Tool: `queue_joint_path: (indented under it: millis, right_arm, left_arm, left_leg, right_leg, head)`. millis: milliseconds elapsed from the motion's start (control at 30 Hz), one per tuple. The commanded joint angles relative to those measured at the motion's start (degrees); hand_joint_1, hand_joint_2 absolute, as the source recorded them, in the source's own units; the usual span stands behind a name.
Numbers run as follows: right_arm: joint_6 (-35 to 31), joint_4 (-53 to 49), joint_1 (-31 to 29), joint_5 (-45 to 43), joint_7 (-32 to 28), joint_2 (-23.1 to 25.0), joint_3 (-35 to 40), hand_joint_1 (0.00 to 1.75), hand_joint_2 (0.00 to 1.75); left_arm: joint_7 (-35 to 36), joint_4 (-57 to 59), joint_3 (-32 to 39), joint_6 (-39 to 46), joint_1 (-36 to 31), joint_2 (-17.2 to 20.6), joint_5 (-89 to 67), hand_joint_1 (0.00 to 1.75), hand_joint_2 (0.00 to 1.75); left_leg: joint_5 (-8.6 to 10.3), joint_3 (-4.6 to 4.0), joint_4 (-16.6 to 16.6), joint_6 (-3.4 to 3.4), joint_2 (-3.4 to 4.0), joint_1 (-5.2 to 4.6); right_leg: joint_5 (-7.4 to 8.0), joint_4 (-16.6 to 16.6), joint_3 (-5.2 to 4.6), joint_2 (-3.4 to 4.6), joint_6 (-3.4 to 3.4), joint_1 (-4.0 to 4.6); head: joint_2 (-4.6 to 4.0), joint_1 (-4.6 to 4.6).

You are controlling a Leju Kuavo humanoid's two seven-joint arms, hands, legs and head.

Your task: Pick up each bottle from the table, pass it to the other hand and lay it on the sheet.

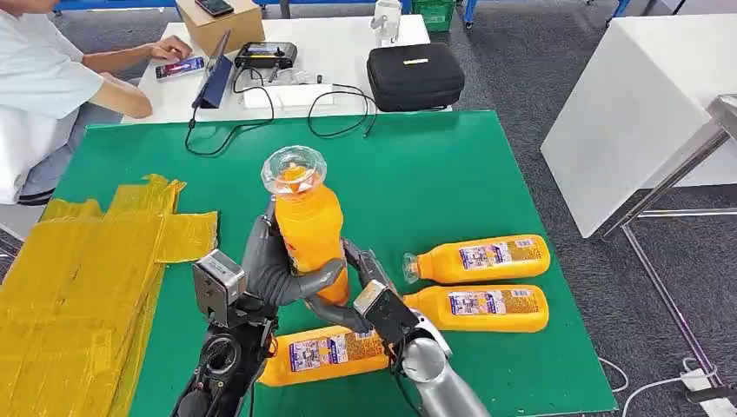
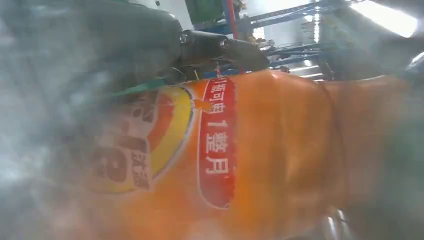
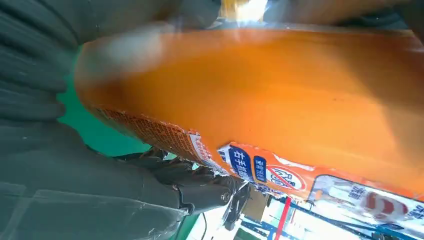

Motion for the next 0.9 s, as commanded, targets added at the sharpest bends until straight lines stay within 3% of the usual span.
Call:
queue_joint_path:
  millis: [33, 800, 833, 867, 900]
  right_arm:
    - [-0.2, 2.2, -0.9, 0.7, -0.3, -1.7, 3.1, 1.75, 1.75]
    - [-0.2, 2.2, -0.9, 0.7, -0.3, -1.7, 3.1, 1.75, 1.75]
    - [-14.6, 0.9, 0.0, 15.1, -0.2, -1.9, 4.3, 1.75, 1.75]
    - [-18.8, -0.4, 0.8, 16.3, -0.3, -2.1, 4.2, 1.75, 1.75]
    - [-18.8, -1.1, 1.1, 16.4, -0.1, -2.3, 4.3, 1.75, 1.75]
  left_arm:
    - [0.6, 3.9, -0.5, 0.0, -2.5, 1.1, -0.1, 0.0, 1.75]
    - [0.6, 3.9, -0.5, 0.0, -2.5, 1.1, -0.1, 0.0, 1.75]
    - [5.2, 4.8, 0.8, -5.6, -2.3, 1.1, 6.4, 1.75, 1.75]
    - [4.6, 5.9, 1.5, -6.3, -2.3, 1.5, 6.7, 1.75, 1.75]
    - [4.1, 6.4, 1.7, -6.5, -2.4, 1.6, 6.7, 1.75, 1.75]
  left_leg:
    - [-0.02, 0.19, -0.1, -0.01, -0.02, -0.01]
    - [-0.01, 0.12, 0.0, 0.0, -0.02, -0.01]
    - [-0.03, 0.2, -0.1, 0.0, -0.02, -0.01]
    - [-0.02, 0.17, -0.1, 0.0, -0.01, -0.01]
    - [-0.01, 0.15, -0.1, -0.01, 0.0, -0.01]
  right_leg:
    - [-0.03, -0.1, 0.19, -0.03, 0.03, -0.01]
    - [-0.01, 0.0, 0.12, -0.03, 0.02, -0.01]
    - [-0.04, -0.1, 0.21, -0.03, 0.03, -0.01]
    - [-0.02, -0.1, 0.17, -0.02, 0.02, -0.01]
    - [-0.01, -0.1, 0.14, -0.01, 0.01, -0.01]
  head:
    - [0.0, 0.0]
    - [-0.02, 0.0]
    - [0.0, 0.0]
    - [0.0, 0.0]
    - [0.0, 0.0]
